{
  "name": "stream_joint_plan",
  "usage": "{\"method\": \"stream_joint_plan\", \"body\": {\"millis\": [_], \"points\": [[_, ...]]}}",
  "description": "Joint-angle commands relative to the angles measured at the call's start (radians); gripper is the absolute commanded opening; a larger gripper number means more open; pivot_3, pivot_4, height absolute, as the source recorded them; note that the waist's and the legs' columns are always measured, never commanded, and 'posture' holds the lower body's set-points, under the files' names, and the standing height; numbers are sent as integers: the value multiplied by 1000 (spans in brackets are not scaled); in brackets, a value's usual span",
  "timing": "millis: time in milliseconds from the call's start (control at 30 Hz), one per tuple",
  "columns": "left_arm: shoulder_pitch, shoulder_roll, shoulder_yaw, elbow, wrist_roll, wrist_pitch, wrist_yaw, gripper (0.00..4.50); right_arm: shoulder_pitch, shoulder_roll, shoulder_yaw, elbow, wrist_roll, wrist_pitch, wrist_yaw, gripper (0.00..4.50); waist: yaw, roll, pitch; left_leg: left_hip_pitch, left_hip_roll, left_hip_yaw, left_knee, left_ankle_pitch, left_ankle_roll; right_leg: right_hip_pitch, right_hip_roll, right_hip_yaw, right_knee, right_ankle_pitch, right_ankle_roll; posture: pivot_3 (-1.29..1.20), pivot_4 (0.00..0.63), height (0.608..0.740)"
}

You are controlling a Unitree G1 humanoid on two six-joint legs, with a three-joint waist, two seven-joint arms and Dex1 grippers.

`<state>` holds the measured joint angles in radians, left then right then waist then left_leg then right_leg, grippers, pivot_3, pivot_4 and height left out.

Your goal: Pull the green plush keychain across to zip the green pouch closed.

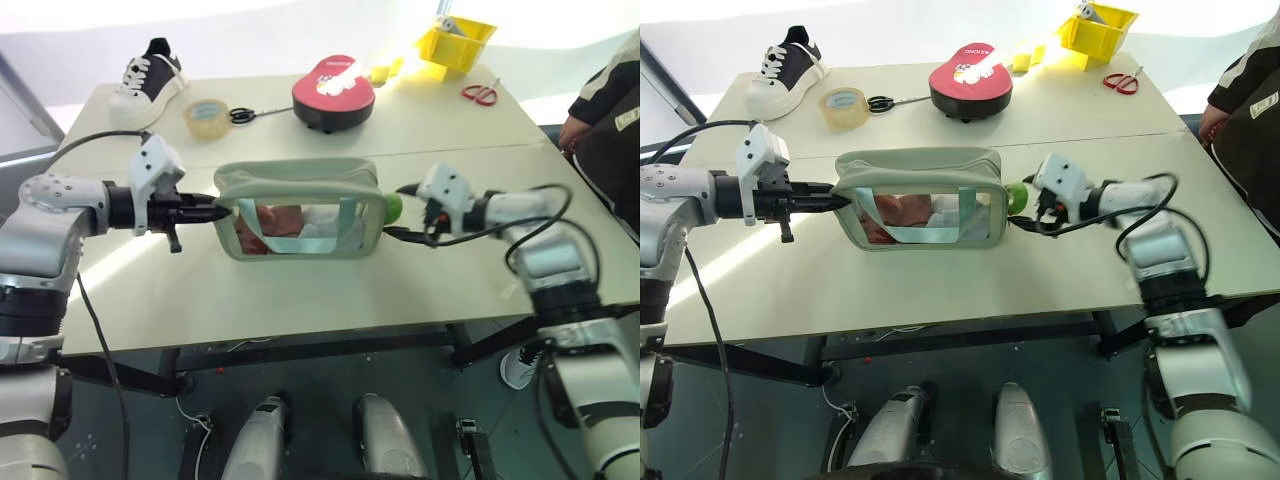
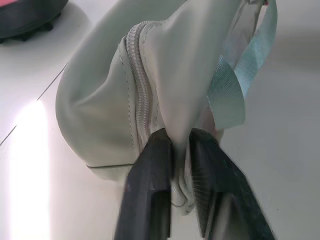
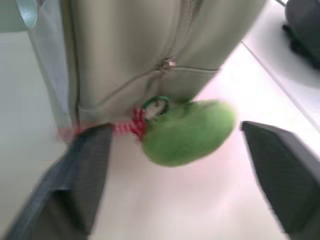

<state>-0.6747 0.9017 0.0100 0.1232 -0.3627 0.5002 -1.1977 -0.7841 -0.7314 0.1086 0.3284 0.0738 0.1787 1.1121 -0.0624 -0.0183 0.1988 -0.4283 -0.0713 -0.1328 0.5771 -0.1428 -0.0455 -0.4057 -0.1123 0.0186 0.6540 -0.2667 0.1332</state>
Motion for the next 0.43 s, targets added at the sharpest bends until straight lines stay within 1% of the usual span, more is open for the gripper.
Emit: {"method": "stream_joint_plan", "body": {"millis": [33, 133, 167, 233, 300, 433], "points": [[-29, 33, 64, 6, -32, 18, -13, 2604, -69, -63, -50, -35, 54, 20, 81, 4500, -1, 0, 0, 0, 0, 0, 0, 0, 0, 0, 0, 0, 0, 0, 0, 0, 150, 740], [-32, 63, 99, 4, -60, 57, -21, 4235, -111, -108, -62, -54, 90, 67, 142, 4500, -5, 0, 0, 0, 0, 0, 0, 0, 0, 0, 0, 0, 0, 0, 0, 0, 150, 740], [-32, 73, 111, -3, -71, 74, -21, 4417, -122, -117, -65, -63, 99, 79, 158, 4500, -6, 0, 0, 0, 0, 0, -1, 0, 0, 0, 0, 0, 0, 0, 0, 0, 150, 740], [-40, 83, 128, -4, -66, 82, 7, 4417, -137, -125, -72, -78, 115, 103, 171, 4500, -6, 0, 0, 0, 0, 0, -1, 0, 0, -1, 0, 0, 0, 0, 0, 0, 150, 740], [-70, 99, 158, 12, -93, 111, 6, 4417, -152, -123, -83, -112, 148, 157, 175, 4500, -4, 0, 0, 0, 0, 0, -1, 0, 0, 0, 0, 0, 0, 0, 0, 0, 150, 740], [-89, 134, 188, 52, -91, 96, 1, 4417, -150, -107, -103, -208, 221, 268, 163, 4500, -4, 0, 0, 0, 0, 0, -1, 0, 0, -1, -1, 0, -1, 0, 0, 0, 150, 740]]}}
